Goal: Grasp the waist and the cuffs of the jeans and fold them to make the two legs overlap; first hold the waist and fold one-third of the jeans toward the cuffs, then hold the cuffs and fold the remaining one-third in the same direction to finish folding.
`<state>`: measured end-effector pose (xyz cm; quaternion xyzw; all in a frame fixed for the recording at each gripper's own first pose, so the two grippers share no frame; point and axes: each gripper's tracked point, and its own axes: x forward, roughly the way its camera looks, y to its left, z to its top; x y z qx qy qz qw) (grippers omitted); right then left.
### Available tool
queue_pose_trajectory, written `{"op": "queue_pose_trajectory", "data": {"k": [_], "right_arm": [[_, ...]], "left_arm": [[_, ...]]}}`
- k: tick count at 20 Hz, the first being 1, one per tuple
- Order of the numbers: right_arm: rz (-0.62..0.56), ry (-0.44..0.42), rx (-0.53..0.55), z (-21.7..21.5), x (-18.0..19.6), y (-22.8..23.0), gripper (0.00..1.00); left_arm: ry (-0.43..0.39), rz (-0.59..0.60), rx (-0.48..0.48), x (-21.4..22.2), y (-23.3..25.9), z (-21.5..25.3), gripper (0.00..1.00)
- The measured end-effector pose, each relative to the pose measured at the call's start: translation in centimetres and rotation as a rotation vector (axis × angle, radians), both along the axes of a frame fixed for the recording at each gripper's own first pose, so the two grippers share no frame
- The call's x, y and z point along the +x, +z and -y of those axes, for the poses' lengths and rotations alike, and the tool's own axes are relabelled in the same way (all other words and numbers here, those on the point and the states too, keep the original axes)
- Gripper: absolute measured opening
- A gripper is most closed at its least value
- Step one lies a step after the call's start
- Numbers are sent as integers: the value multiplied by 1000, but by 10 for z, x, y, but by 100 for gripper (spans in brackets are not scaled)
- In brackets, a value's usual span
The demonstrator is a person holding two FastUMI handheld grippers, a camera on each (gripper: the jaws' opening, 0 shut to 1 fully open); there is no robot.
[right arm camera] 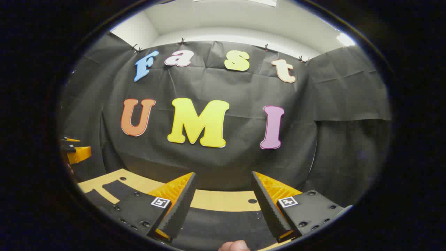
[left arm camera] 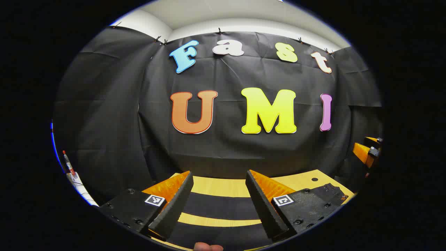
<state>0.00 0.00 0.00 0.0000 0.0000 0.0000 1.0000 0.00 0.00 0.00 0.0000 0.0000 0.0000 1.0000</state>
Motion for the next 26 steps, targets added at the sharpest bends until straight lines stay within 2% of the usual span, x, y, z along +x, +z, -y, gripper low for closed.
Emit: {"op": "queue_pose_trajectory", "data": {"k": [1, 11, 17, 19, 22, 25, 26], "right_arm": [[-1, -1, 3, 0, 1, -1, 94], [0, -5, 8, -3, 3, 0, 94], [-11, -23, 10, 7, 1, -3, 99], [-15, -35, 14, 14, 0, -4, 94], [-32, -47, 33, 25, 2, -10, 94], [-102, -93, 92, 59, 8, -33, 99], [-134, -110, 116, 73, 9, -43, 96]], "left_arm": [[-3, 3, 1, 0, 1, 0, 97], [-22, 12, 1, 2, 3, 3, 97], [-27, -3, -23, 4, -2, 2, 97], [-27, -9, -23, 5, -4, 2, 97], [-26, -14, -20, 11, -6, -1, 97], [26, -79, -59, 18, -27, -25, 97], [53, -105, -74, 19, -37, -39, 97]]}}
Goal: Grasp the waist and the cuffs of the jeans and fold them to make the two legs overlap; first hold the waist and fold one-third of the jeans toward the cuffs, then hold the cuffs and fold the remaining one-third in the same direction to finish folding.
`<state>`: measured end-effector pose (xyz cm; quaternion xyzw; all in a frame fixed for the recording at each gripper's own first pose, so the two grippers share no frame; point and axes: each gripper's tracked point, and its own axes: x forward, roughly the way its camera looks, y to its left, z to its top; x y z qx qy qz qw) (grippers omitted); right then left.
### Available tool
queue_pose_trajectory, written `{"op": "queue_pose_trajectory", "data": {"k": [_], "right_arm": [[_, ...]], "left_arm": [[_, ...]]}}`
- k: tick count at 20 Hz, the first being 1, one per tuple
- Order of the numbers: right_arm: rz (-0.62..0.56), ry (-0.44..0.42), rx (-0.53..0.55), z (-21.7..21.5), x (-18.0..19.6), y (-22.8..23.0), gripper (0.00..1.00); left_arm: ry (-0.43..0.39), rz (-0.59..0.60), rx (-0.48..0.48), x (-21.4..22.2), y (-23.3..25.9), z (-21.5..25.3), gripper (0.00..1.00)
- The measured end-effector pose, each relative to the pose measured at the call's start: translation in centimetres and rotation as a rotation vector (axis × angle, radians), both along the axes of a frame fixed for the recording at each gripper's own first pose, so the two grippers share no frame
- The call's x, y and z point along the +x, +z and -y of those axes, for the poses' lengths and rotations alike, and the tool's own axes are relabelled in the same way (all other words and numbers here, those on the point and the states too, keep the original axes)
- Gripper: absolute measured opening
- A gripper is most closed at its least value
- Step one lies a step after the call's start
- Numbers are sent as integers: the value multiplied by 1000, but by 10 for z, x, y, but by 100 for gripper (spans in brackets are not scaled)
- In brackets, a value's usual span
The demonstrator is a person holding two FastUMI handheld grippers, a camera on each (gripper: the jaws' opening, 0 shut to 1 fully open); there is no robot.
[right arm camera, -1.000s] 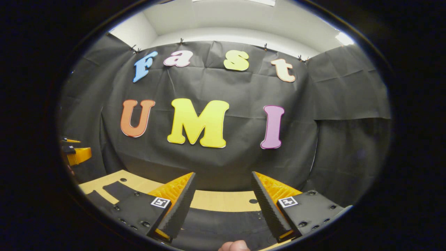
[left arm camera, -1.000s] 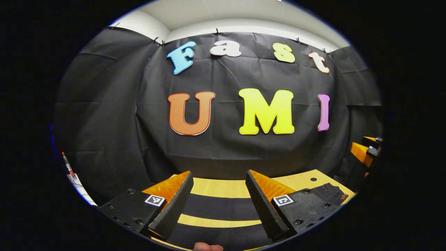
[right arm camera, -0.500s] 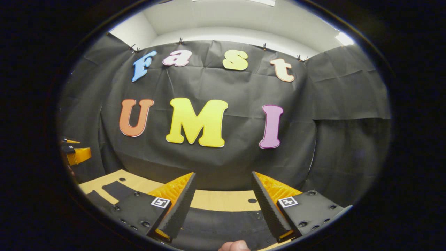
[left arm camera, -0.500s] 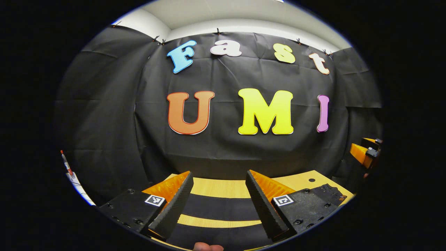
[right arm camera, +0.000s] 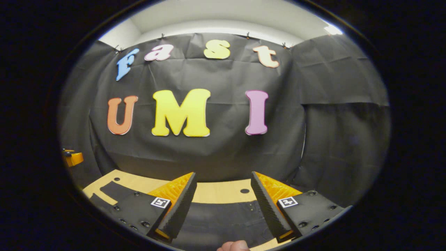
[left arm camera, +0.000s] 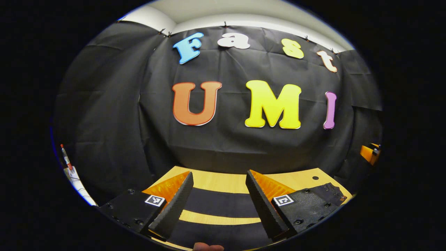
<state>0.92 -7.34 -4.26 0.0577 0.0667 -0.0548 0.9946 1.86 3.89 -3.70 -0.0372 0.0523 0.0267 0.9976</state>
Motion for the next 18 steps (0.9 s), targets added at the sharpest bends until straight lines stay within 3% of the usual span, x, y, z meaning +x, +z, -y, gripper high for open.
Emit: {"op": "queue_pose_trajectory", "data": {"k": [2, 5, 7, 8, 11, 13, 15, 18], "right_arm": [[-97, -23, 89, 35, -1, -30, 94], [-343, -12, 328, 79, -22, -106, 94], [-497, -26, 527, 99, -45, -157, 99], [-545, -55, 635, 107, -58, -177, 93], [-601, -183, 922, 127, -83, -232, 98], [-621, -234, 1071, 127, -91, -255, 98], [-648, -250, 1163, 124, -95, -273, 97], [-664, -276, 1229, 127, -92, -284, 98]], "left_arm": [[59, -64, -52, -3, -26, -35, 97], [105, -255, -216, -27, -97, -81, 97], [149, -385, -403, -51, -157, -103, 99], [188, -439, -520, -68, -183, -107, 99], [378, -534, -857, -113, -243, -117, 99], [448, -555, -1051, -123, -261, -109, 99], [490, -577, -1161, -125, -268, -97, 99], [506, -582, -1235, -117, -260, -89, 99]]}}
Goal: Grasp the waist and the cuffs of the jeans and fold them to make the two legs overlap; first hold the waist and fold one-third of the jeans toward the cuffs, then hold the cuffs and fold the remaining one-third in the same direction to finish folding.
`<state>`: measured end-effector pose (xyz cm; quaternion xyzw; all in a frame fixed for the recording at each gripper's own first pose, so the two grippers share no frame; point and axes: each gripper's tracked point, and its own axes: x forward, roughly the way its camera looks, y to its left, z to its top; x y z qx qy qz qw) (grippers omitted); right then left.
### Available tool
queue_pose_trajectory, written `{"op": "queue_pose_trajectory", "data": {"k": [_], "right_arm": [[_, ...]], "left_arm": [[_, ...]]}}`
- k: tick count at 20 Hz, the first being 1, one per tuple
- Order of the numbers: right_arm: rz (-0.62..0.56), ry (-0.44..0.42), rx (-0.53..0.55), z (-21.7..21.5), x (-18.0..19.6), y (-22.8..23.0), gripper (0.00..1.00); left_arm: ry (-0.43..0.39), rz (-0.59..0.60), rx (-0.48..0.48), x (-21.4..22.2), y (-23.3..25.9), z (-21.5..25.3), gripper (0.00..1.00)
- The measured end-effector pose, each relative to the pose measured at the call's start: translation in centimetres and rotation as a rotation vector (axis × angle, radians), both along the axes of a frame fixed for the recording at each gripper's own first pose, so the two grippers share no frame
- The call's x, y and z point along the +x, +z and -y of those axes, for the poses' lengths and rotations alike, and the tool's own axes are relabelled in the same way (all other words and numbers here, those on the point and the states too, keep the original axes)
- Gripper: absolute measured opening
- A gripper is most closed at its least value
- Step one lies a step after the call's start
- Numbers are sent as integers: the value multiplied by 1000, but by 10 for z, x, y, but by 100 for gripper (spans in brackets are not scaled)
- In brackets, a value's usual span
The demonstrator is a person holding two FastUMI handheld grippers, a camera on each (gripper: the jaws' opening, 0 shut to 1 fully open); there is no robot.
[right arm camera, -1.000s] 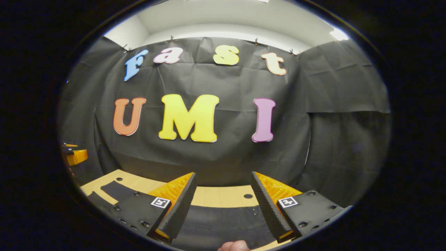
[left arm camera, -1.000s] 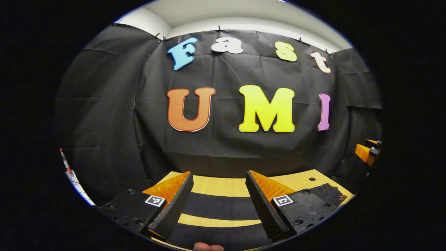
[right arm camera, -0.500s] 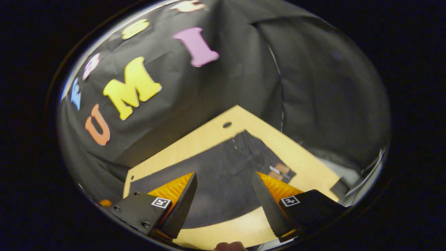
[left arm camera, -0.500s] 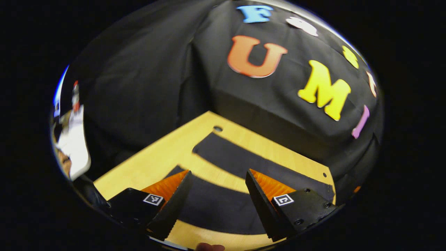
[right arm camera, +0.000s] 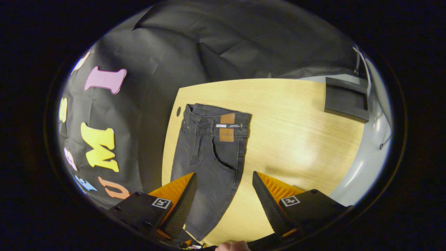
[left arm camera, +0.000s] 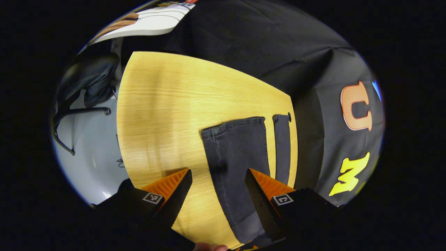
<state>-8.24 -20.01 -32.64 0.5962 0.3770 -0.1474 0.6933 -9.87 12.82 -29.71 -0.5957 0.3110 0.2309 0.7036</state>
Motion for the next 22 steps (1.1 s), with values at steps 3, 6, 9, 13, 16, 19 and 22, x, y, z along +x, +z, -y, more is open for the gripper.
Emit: {"op": "queue_pose_trajectory", "data": {"k": [3, 6, 9, 13, 16, 19, 22], "right_arm": [[-20, -34, 24, 3, 12, -19, 98], [-52, -49, 10, 9, 21, -36, 98], [-28, -83, 14, 15, 38, -37, 95], [9, -96, 63, 14, 63, -38, 95], [43, -104, 121, 10, 72, -37, 92], [64, -136, 187, 2, 96, -37, 98], [57, -116, 127, -3, 102, -44, 95]], "left_arm": [[-3, 9, -21, 20, 4, 10, 98], [-9, 12, -12, 31, -2, 6, 98], [-3, 14, -12, 38, -1, 6, 98], [11, 27, -30, 54, 0, 6, 98], [0, 36, -22, 64, 1, 8, 98], [5, 38, -20, 73, 2, 9, 97], [-7, 25, -24, 78, -1, 10, 95]]}}
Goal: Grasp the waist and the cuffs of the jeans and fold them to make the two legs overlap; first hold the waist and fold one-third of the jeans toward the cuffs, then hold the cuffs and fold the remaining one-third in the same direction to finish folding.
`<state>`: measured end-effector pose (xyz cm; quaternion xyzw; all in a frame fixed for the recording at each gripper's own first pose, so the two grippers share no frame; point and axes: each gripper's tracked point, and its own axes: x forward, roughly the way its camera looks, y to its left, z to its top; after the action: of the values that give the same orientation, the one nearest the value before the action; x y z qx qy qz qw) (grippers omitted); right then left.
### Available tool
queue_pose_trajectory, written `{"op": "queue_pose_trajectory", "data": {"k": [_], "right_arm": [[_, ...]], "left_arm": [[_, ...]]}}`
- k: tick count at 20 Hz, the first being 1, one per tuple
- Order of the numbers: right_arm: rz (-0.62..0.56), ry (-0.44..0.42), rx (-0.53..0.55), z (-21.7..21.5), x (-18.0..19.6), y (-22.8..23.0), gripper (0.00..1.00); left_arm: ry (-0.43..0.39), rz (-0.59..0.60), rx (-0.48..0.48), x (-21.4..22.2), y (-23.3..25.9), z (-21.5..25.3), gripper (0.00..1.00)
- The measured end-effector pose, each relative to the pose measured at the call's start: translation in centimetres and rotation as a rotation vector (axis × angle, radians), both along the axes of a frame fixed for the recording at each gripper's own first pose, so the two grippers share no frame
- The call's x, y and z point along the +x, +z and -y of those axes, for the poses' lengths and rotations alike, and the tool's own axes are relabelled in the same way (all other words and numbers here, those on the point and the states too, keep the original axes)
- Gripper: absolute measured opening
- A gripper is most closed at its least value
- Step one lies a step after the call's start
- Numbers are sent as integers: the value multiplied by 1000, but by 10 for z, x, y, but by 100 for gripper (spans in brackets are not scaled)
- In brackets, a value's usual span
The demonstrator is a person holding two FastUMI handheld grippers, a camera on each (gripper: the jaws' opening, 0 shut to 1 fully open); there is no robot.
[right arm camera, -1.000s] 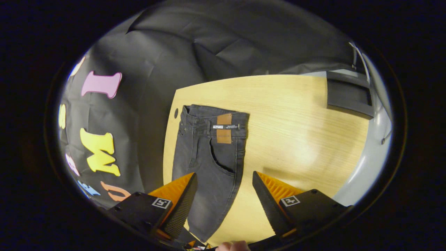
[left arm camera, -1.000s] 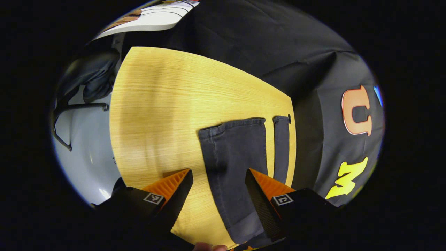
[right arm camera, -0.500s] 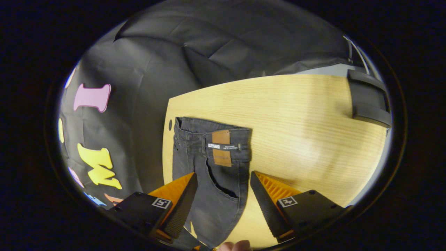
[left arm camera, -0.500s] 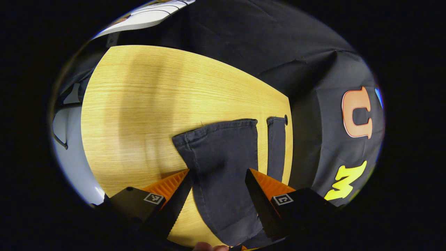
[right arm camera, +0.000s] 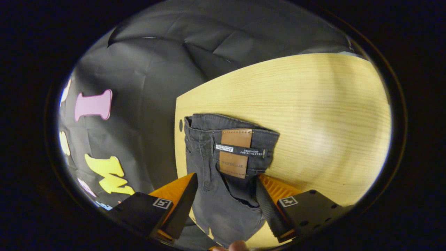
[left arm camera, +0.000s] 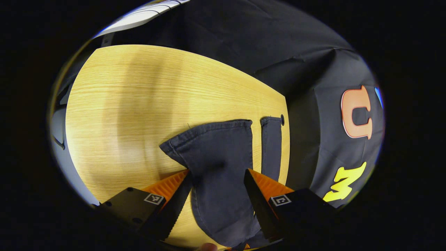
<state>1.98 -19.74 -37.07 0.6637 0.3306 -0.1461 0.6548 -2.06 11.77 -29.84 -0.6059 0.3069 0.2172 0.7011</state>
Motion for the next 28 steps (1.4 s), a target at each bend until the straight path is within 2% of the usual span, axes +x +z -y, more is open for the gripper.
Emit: {"op": "queue_pose_trajectory", "data": {"k": [1, 2, 4, 6, 7, 8, 9, 10, 15, 17, 18, 20, 22, 28], "right_arm": [[-13, -4, -13, -1, -2, 0, 89], [-47, -2, -28, 1, -6, -5, 79], [-91, -11, -8, 2, -9, -14, 58], [-113, -37, 33, 6, -9, -19, 32], [-112, -37, 43, 6, -10, -19, 29], [-128, -30, 27, 7, -12, -21, 29], [-135, -26, 17, 3, -6, -19, 16], [-126, -10, 18, -2, -4, -13, 3], [-39, 6, 22, -7, 6, 35, 3], [-11, 12, 13, -8, 7, 54, 0], [-2, 11, 8, -8, 6, 64, 3], [12, -1, 1, -4, 7, 82, 0], [15, -8, -1, -2, 14, 96, 2], [27, 80, -58, -10, 69, 128, 2]], "left_arm": [[-4, -9, -8, 1, -3, 1, 89], [3, -13, -14, 2, -6, 2, 72], [19, -20, -38, 3, -11, 2, 48], [40, -44, -50, 2, -18, 0, 27], [35, -47, -52, -1, -18, 0, 17], [28, -48, -56, -2, -17, 0, 14], [20, -38, -62, 0, -14, 1, 7], [16, -34, -68, 1, -10, 0, 6], [-20, 1, -94, 7, 24, 3, 4], [-43, 9, -81, 11, 42, 4, 4], [-56, 22, -70, 14, 53, 5, 4], [-82, 36, -49, 20, 75, 5, 4], [-97, 52, -51, 32, 94, 2, 4], [-193, 15, -81, 94, 114, 1, 4]]}}
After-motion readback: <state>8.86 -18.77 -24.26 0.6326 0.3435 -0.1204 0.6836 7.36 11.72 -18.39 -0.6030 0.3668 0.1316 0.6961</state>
